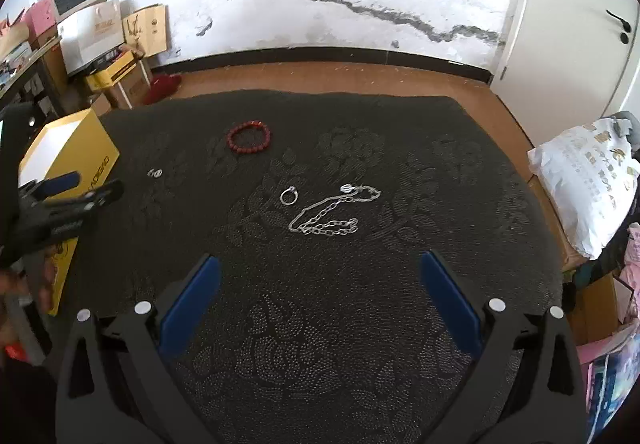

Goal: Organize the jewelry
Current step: 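Move the left tool back over the rug toward the silver charm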

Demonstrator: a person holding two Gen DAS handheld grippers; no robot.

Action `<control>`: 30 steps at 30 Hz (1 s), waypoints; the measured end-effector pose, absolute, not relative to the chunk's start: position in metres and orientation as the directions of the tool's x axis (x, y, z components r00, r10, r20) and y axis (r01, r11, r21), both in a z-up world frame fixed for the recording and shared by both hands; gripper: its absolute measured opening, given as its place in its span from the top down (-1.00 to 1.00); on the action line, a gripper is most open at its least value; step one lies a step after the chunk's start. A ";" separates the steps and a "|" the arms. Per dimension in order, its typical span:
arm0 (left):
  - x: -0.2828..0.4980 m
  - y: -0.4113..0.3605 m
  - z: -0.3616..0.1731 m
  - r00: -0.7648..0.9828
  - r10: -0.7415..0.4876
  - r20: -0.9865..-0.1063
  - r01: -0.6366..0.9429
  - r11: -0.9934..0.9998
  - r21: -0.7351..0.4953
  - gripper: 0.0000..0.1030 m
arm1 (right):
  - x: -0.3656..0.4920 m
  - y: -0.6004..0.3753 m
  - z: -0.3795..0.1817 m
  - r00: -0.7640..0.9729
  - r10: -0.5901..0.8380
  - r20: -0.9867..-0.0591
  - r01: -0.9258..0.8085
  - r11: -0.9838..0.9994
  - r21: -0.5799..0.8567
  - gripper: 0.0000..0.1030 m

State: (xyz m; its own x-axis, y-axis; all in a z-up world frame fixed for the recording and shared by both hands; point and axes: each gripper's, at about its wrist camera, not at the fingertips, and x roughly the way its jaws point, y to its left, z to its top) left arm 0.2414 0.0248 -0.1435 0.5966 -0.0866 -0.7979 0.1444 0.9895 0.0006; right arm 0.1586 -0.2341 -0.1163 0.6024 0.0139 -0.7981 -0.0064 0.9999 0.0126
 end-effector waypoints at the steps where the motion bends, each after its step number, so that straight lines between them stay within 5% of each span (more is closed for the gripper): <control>1: 0.246 0.026 -0.148 0.592 -0.097 -0.800 0.136 0.991 -0.019 -0.83 | 0.160 -0.233 -0.117 0.602 0.018 -0.798 -0.011 1.000 0.014 -0.87; 30: 0.299 0.026 -0.216 0.559 -0.114 -0.822 0.160 0.987 -0.028 -0.82 | 0.197 -0.224 -0.133 0.567 0.031 -0.823 -0.011 0.999 0.030 -0.87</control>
State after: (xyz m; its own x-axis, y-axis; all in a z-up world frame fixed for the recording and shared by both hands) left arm 0.2992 0.0257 -0.2159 0.5587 -0.1135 -0.8216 0.1597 0.9868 -0.0278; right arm 0.1966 -0.2244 -0.1326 0.5672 0.0312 -0.8230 -0.0112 0.9995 0.0302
